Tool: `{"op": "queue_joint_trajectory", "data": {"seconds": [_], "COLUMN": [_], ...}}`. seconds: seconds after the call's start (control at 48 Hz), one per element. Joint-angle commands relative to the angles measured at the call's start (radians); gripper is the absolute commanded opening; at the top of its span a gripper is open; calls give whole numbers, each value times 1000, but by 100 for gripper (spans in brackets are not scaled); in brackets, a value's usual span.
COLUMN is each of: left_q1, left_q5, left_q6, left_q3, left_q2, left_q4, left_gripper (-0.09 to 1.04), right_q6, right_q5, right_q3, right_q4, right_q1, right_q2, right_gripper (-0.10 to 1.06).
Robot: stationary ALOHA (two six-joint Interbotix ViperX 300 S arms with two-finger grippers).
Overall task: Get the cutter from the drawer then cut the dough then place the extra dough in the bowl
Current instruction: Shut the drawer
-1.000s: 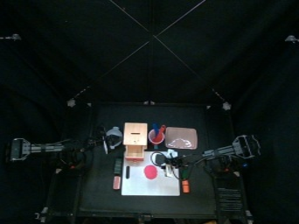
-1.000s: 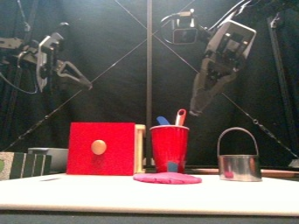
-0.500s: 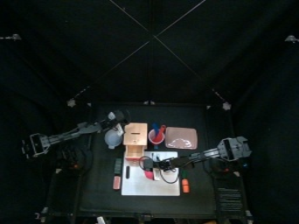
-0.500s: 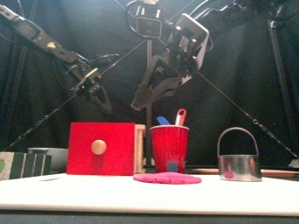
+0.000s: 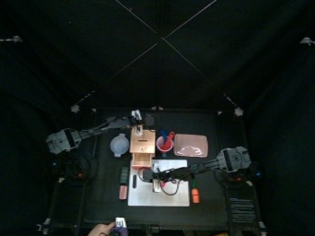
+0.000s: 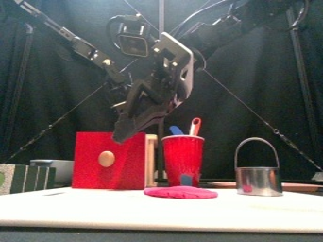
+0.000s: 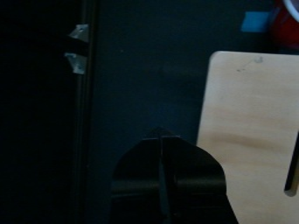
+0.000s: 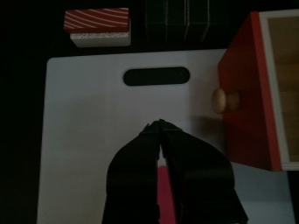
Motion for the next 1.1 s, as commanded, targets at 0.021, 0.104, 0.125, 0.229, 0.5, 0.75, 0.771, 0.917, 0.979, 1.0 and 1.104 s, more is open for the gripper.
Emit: {"op": "queue_joint_trajectory", "data": {"seconds": [0.021, 0.104, 0.125, 0.229, 0.5, 0.75, 0.771, 0.917, 0.979, 1.0, 1.104], "left_q1": [37, 63, 67, 75, 71, 69, 69, 69, 71, 71, 71], "left_q5": [28, 48, 48, 51, 74, 72, 72, 66, 64, 64, 64], "left_q6": [112, 192, 202, 216, 219, 222, 222, 222, 221, 221, 221], "left_q3": [-46, -51, -51, -46, -46, -40, -38, -32, -32, -32, -32], "left_q2": [5, 14, 15, 25, 55, 55, 55, 57, 58, 60, 61], "left_q4": [-149, -241, -250, -253, -247, -247, -247, -247, -249, -249, -247], "left_gripper": [29, 29, 30, 30, 30, 29, 29, 29, 29, 30, 29], "right_q6": [3, 3, 3, 3, -2, 2, 2, 0, -2, -2, -2], "right_q5": [0, 6, 6, 8, 69, 150, 153, 161, 161, 161, 167], "right_q3": [-43, -54, -58, -75, -114, -137, -138, -150, -158, -160, -167], "right_q4": [-11, -17, -20, -25, -44, -92, -95, -112, -129, -132, -156], "right_q1": [-18, -32, -37, -55, -77, -87, -87, -100, -109, -112, -126], "right_q2": [-8, -3, 0, 9, 51, 67, 67, 67, 67, 67, 67], "right_gripper": [9, 9, 9, 9, 9, 9, 9, 9, 9, 9, 9]}}
